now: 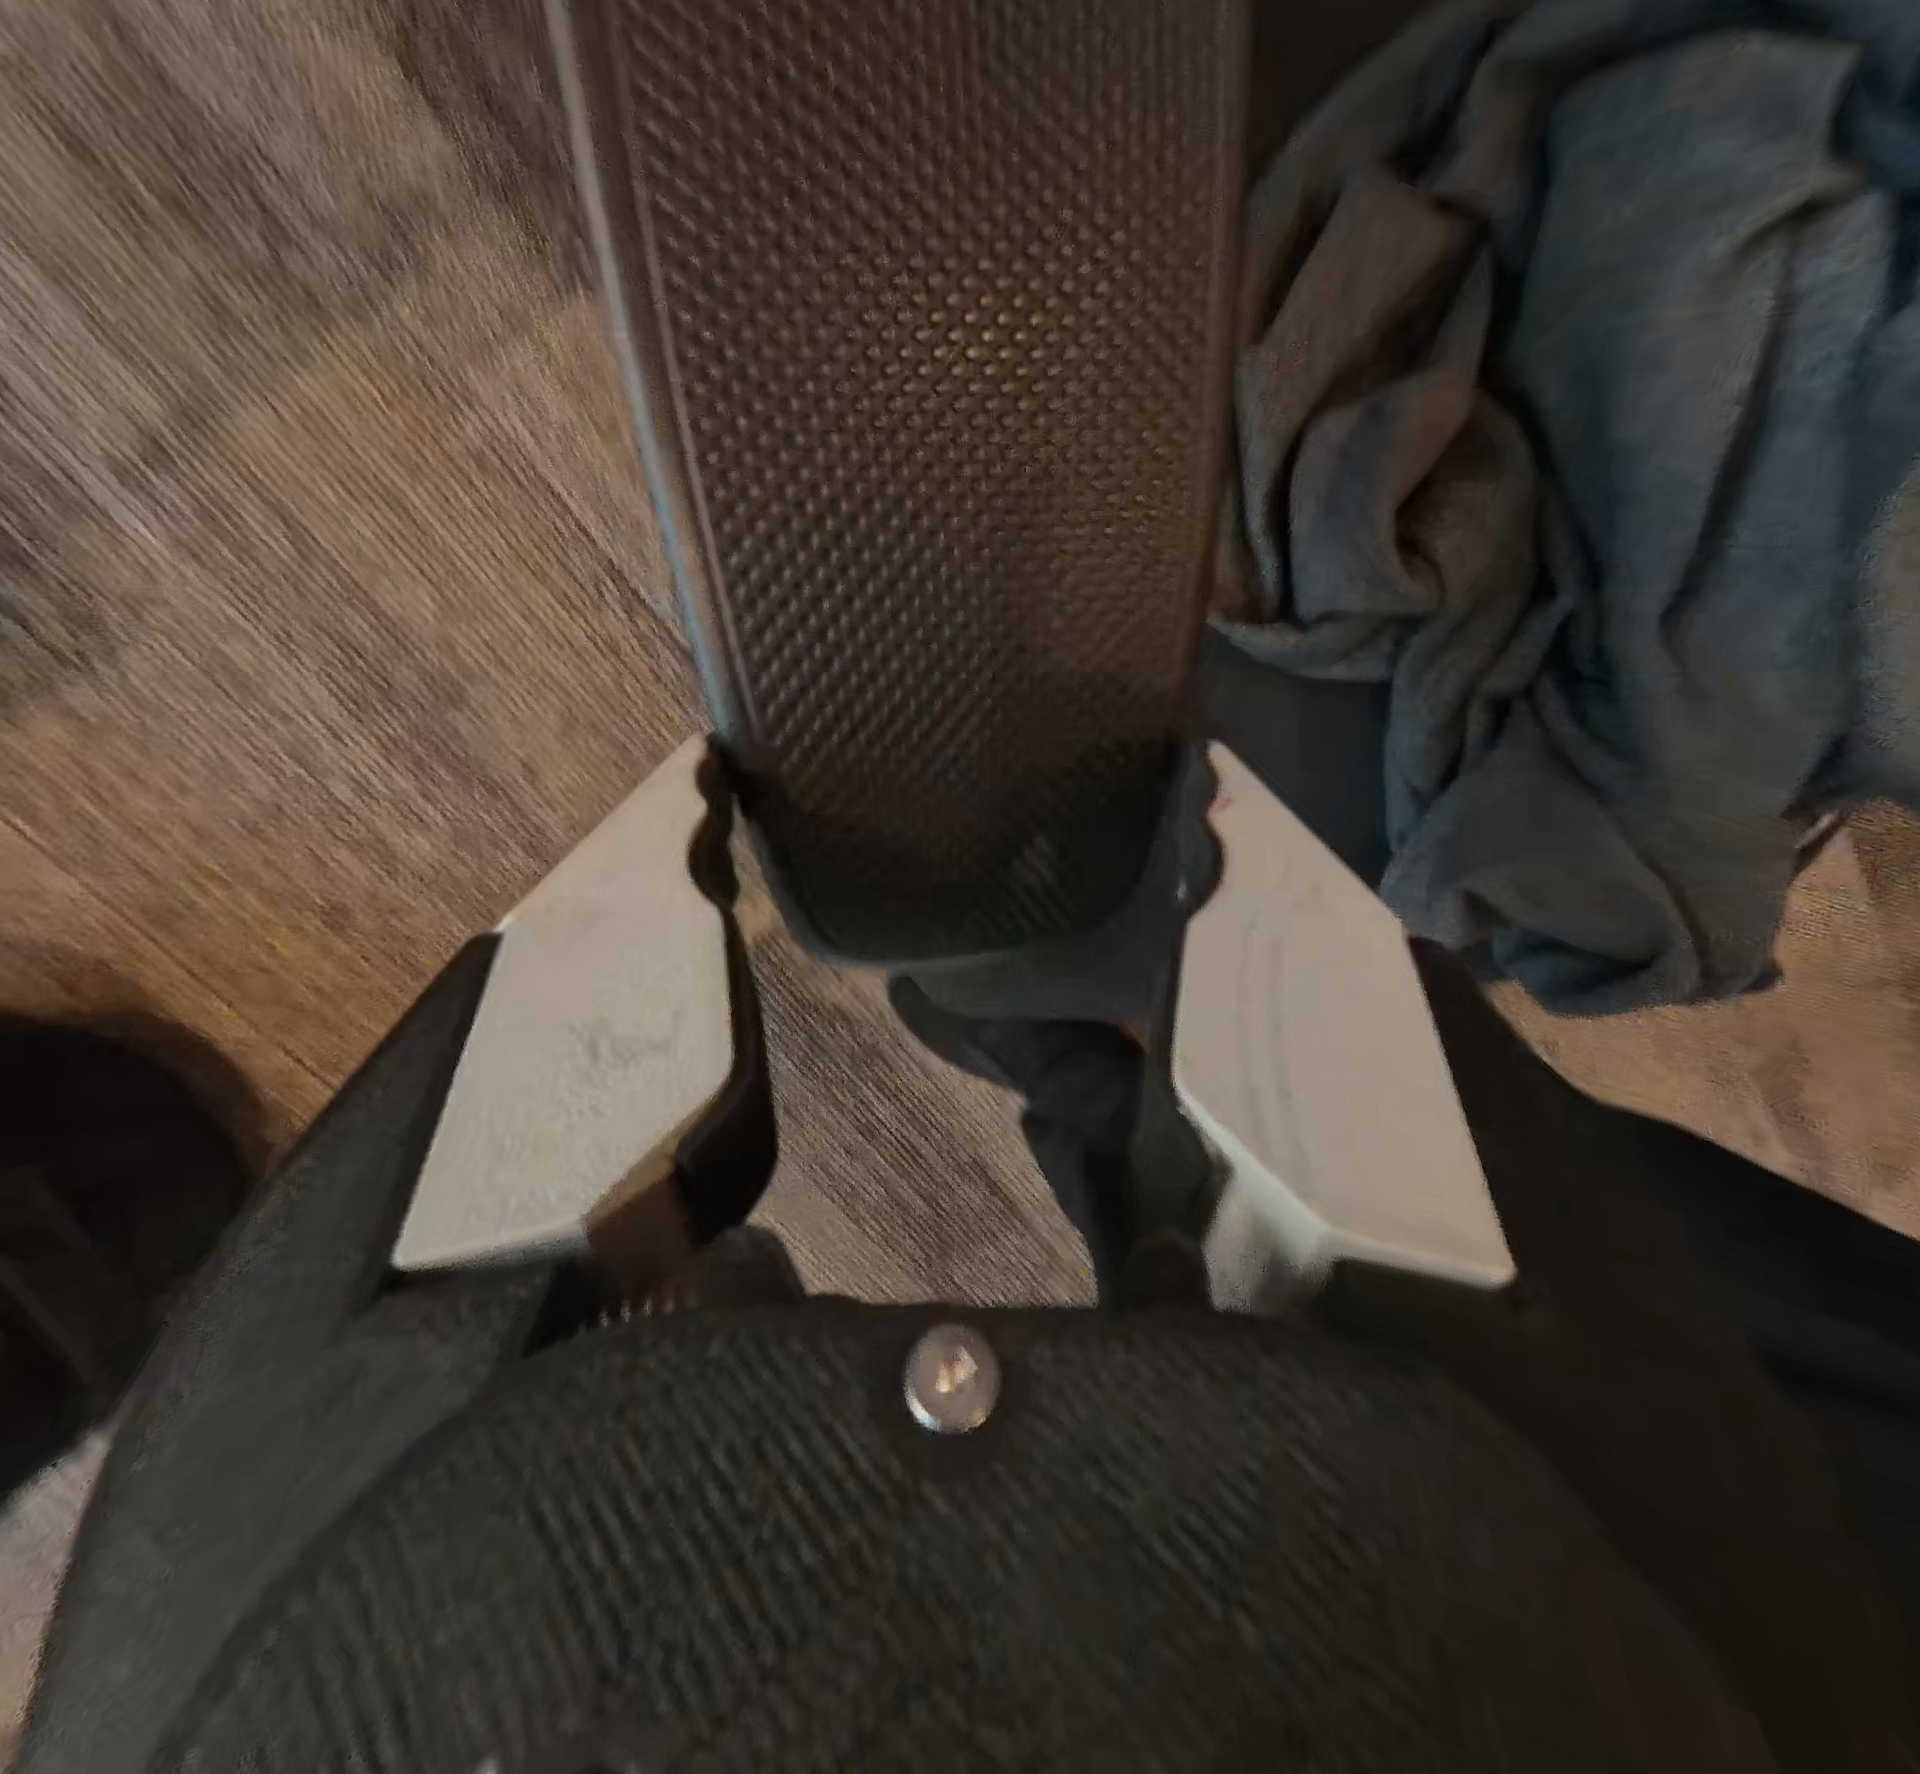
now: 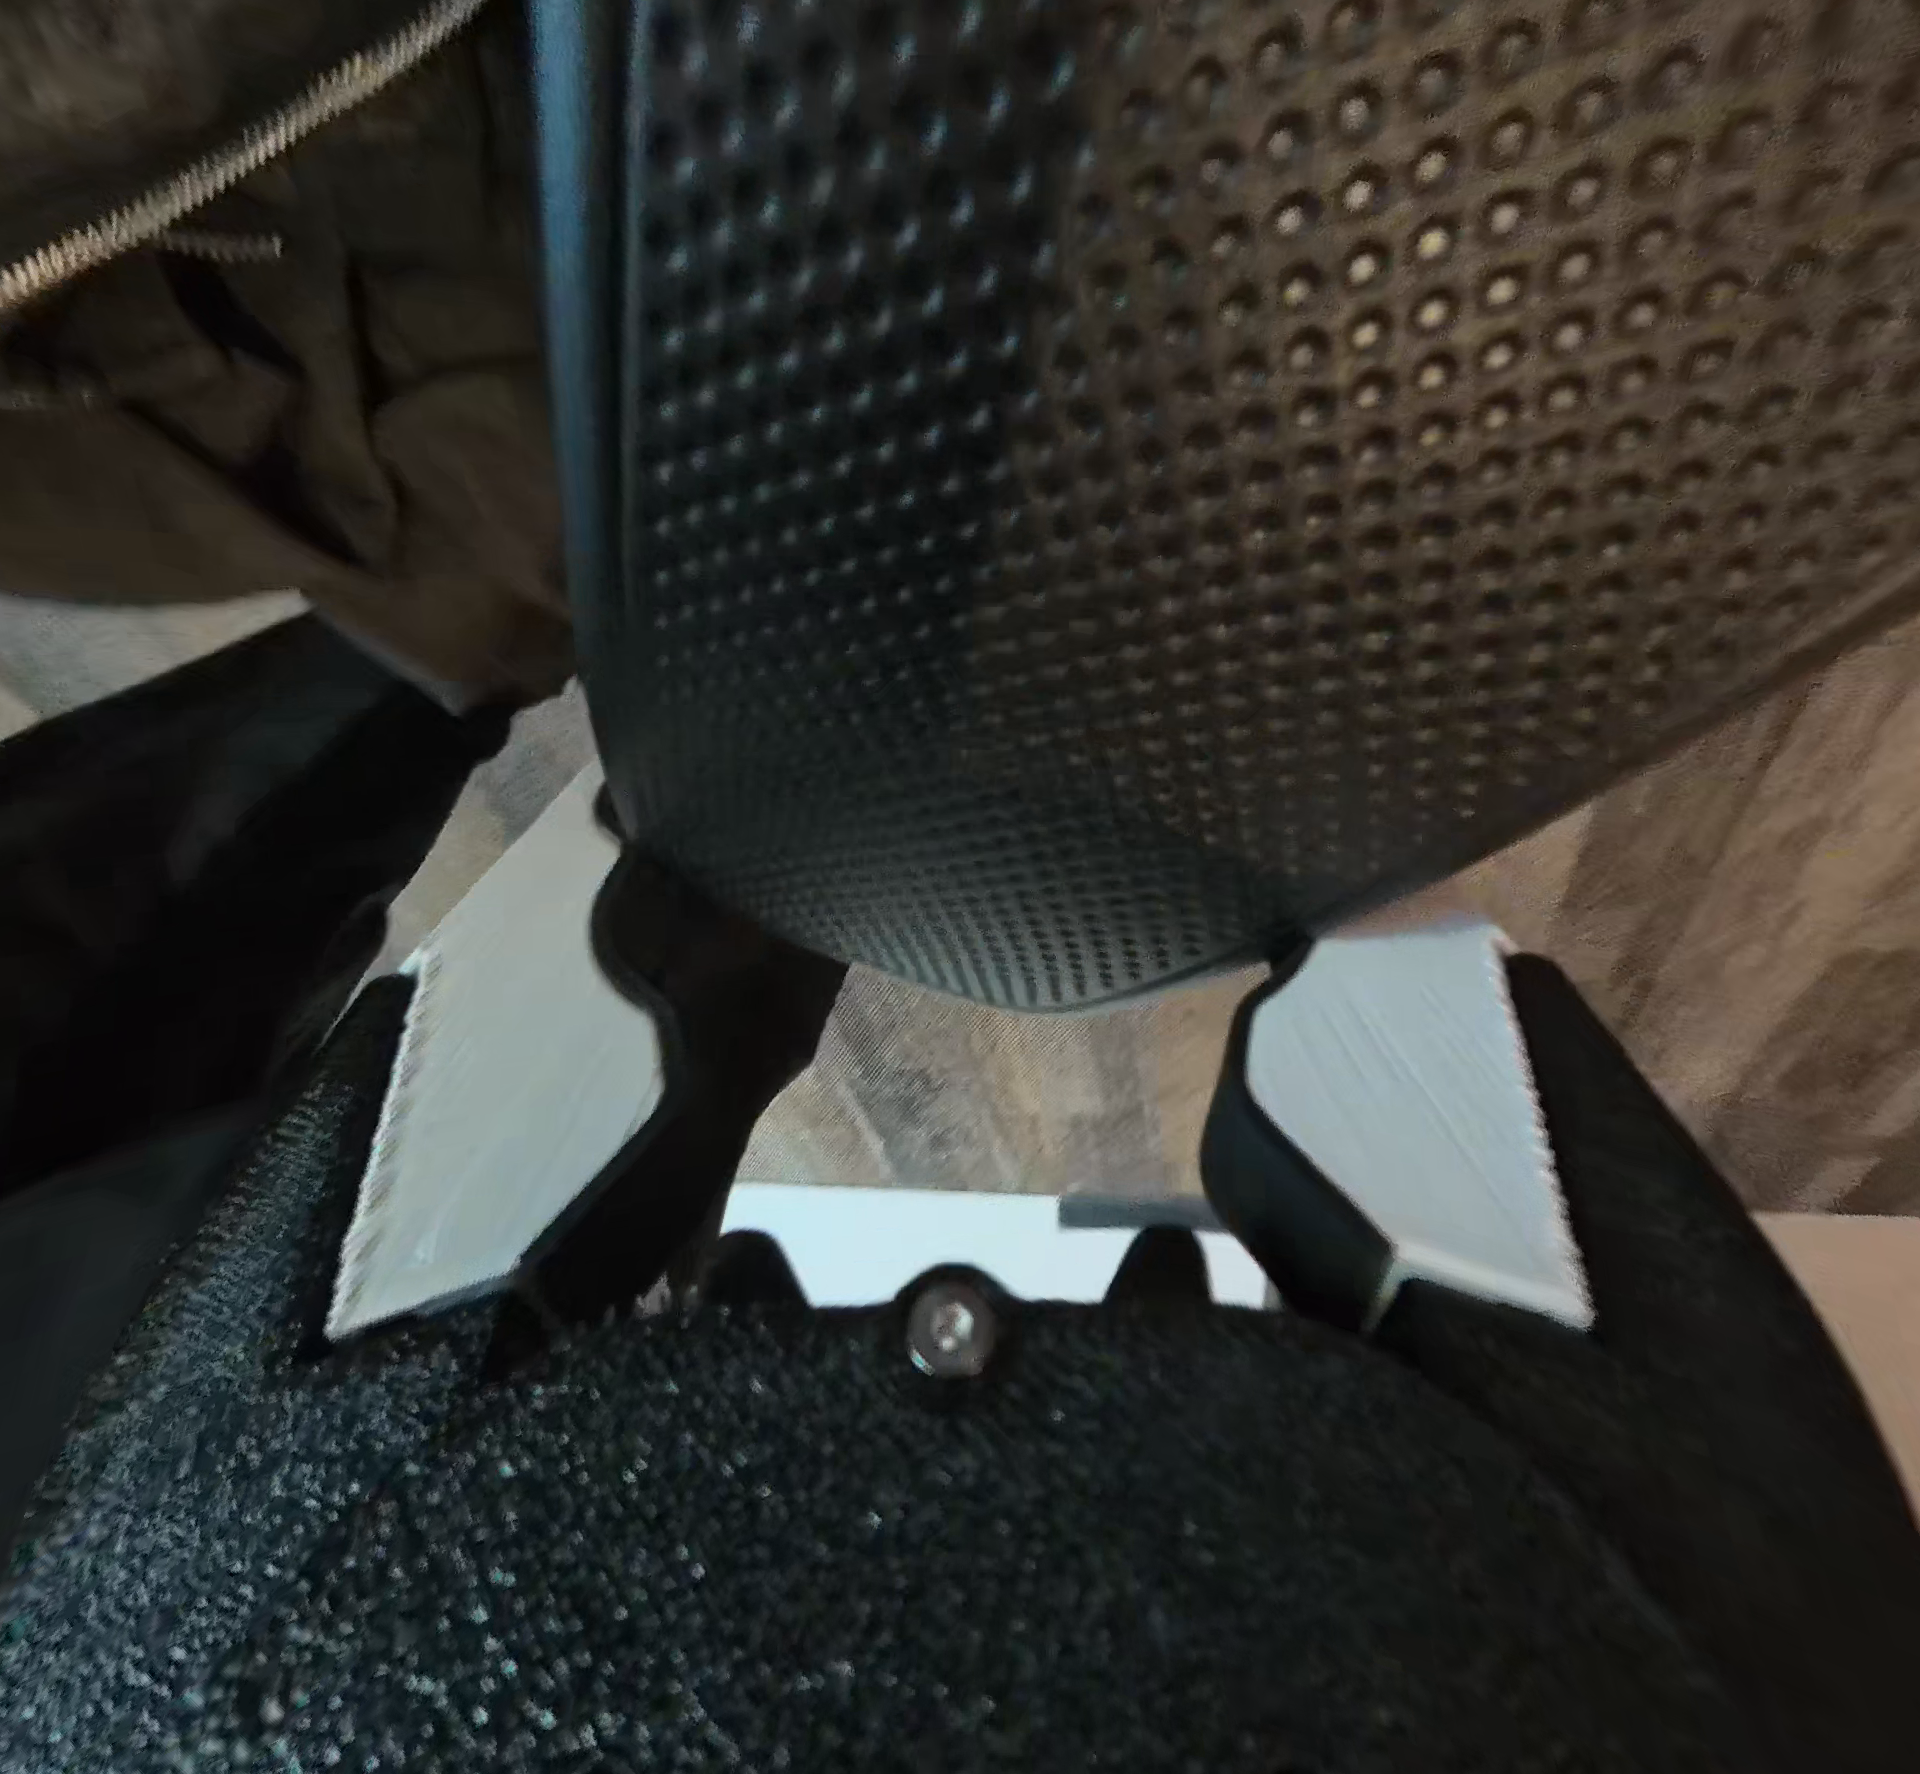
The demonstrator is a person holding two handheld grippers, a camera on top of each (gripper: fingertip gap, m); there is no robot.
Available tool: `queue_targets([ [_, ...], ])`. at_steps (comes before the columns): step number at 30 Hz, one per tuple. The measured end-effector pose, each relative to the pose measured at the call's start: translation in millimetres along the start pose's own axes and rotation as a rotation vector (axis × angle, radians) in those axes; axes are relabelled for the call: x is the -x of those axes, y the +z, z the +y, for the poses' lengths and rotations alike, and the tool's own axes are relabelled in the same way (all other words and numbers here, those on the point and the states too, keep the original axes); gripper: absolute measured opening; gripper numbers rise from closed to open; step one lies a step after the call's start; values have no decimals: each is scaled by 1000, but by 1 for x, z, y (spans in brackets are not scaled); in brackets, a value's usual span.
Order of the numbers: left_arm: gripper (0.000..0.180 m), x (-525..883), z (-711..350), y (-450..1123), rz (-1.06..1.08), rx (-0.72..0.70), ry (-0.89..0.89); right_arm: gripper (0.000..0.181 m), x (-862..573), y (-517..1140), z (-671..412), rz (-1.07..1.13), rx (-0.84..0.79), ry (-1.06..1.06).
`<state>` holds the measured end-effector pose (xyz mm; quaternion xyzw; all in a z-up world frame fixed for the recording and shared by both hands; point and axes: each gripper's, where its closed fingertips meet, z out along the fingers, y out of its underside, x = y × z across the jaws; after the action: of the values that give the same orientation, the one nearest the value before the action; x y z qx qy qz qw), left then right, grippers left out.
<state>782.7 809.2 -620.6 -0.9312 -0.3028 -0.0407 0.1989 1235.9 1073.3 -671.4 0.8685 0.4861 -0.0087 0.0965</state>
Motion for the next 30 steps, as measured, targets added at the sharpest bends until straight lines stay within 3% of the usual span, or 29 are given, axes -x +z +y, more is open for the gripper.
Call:
queue_targets([
  [1,80,4,-15,-10,3,-41,34,112,11,-1,12,-24,27,-5],
  [2,77,7,-27,-20,11,-77,72,94,20,-4,24,-32,45,-22],
  [4,72,14,-46,-42,-9,-143,152,71,37,-18,39,-18,-19,-44],
  [6,66,12,-54,-64,13,-184,178,76,52,-47,44,-18,-149,-31],
  [8,58,-1,-54,-85,93,-201,154,67,55,-91,41,-6,-314,-29],
  [13,51,-87,-67,-163,441,-316,-9,60,-2,-238,-1,21,-738,-18],
  [18,60,-188,-77,-237,638,-370,-43,62,-42,-364,-38,-136,-1013,-234],
  [22,69,-258,-64,-264,702,-350,-141,55,-10,-375,-8,-474,-895,-563],
  [26,69,-310,-42,-273,687,-362,-203,55,25,-358,30,-622,-787,-788],
  [28,69,-327,-28,-275,672,-344,-217,26,48,-349,55,-695,-744,-898],
  [30,70,-336,-17,-281,647,-338,-220,12,71,-339,79,-757,-711,-978],
])
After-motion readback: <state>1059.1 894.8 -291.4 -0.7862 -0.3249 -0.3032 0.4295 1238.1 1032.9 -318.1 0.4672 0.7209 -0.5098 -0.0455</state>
